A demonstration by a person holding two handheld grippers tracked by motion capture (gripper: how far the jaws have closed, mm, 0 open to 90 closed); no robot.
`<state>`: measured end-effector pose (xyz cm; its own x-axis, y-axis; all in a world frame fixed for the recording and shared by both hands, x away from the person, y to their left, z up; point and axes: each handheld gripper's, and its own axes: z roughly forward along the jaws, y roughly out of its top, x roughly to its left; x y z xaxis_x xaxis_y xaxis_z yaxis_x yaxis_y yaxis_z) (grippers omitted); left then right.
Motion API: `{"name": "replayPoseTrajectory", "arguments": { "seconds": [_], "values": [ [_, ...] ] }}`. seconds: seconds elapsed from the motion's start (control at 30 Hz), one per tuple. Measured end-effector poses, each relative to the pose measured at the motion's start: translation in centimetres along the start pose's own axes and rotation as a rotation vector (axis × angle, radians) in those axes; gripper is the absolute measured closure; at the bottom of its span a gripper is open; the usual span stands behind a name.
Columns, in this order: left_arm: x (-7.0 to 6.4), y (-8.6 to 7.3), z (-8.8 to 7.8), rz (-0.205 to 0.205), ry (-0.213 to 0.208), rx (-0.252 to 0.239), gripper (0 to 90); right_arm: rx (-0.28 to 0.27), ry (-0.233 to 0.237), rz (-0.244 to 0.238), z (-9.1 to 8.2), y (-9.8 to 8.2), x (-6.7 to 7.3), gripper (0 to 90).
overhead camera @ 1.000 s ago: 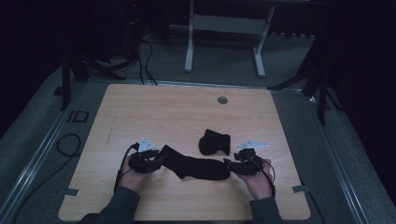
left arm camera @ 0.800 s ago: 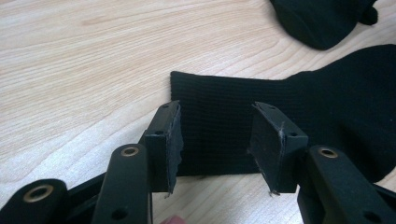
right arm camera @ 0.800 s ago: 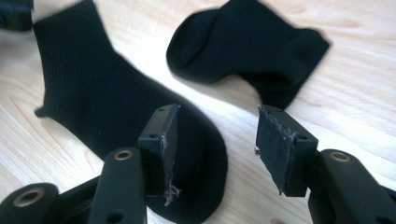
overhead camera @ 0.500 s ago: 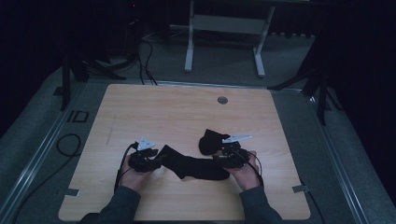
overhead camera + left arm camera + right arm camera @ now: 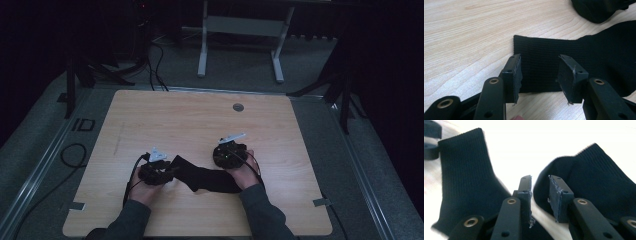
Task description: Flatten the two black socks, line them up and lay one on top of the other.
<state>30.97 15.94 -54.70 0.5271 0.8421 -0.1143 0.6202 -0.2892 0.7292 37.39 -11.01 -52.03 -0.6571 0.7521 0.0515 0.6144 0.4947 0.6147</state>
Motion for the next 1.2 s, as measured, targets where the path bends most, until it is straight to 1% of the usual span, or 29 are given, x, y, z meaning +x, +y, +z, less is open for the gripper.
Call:
{"name": "replayPoseTrajectory", "arguments": {
  "seconds": [0.07, 0.1, 0.17, 0.23, 0.33, 0.4, 0.5, 0.57, 0.7, 0.77, 0.83, 0.87, 0.9, 1.0, 1.03, 1.2],
  "values": [
    [0.0, 0.0, 0.0, 0.001, 0.002, 0.001, 54.3, 0.007, -0.008, 0.000, 0.7, 0.6, 0.1, 65.3],
    [0.0, 0.0, 0.0, 0.000, 0.006, 0.001, 54.2, 0.014, -0.012, 0.008, 1.1, 0.8, 0.2, 64.2],
    [0.1, 0.0, -0.1, -0.001, 0.007, 0.002, 54.3, 0.033, -0.025, 0.019, 1.9, 1.3, 0.1, 64.6],
    [0.1, 0.0, -0.1, -0.001, 0.007, 0.001, 54.3, 0.067, -0.050, 0.042, 2.7, 1.4, -0.2, 65.8],
    [0.1, 0.0, -0.1, -0.001, 0.008, 0.002, 54.3, 0.108, -0.053, 0.070, 3.5, 1.3, -0.3, 67.5],
    [0.1, 0.0, 0.0, 0.003, 0.009, 0.008, 54.3, 0.113, -0.074, 0.062, 3.5, 1.4, -0.1, 70.6],
    [-0.1, -0.1, 0.1, 0.002, 0.011, 0.010, 54.3, 0.136, -0.107, 0.030, 3.6, 1.6, 0.2, 78.1],
    [-0.1, -0.1, 0.1, 0.008, 0.012, 0.011, 54.4, 0.146, -0.111, 0.024, 3.7, 1.8, 0.2, 83.1],
    [-0.1, -0.1, 0.2, 0.006, 0.007, 0.018, 54.3, 0.140, -0.101, 0.047, 4.0, 2.2, 0.1, 84.9],
    [-0.2, -0.1, 0.3, 0.006, 0.004, 0.020, 54.2, 0.144, -0.108, 0.053, 4.3, 2.5, 0.3, 85.3],
    [-0.2, -0.1, 0.3, 0.009, 0.002, 0.022, 54.1, 0.150, -0.119, 0.047, 4.5, 2.9, 0.6, 85.6],
    [-0.2, -0.1, 0.3, 0.009, 0.002, 0.023, 54.0, 0.151, -0.118, 0.049, 4.6, 3.1, 0.8, 85.7],
    [-0.2, -0.1, 0.3, 0.010, 0.003, 0.024, 53.9, 0.152, -0.108, 0.055, 4.8, 3.2, 0.9, 85.8],
    [-0.2, -0.1, 0.3, 0.009, 0.003, 0.020, 53.9, 0.157, -0.042, 0.107, 4.9, 3.6, 1.1, 86.0],
    [-0.1, -0.1, 0.3, 0.009, 0.001, 0.020, 53.9, 0.150, -0.028, 0.116, 4.9, 3.7, 1.0, 86.0],
    [-0.1, -0.1, 0.4, 0.008, -0.006, 0.031, 52.8, 0.114, 0.005, 0.143, 4.0, 4.4, 1.3, 86.0]
  ]
}}
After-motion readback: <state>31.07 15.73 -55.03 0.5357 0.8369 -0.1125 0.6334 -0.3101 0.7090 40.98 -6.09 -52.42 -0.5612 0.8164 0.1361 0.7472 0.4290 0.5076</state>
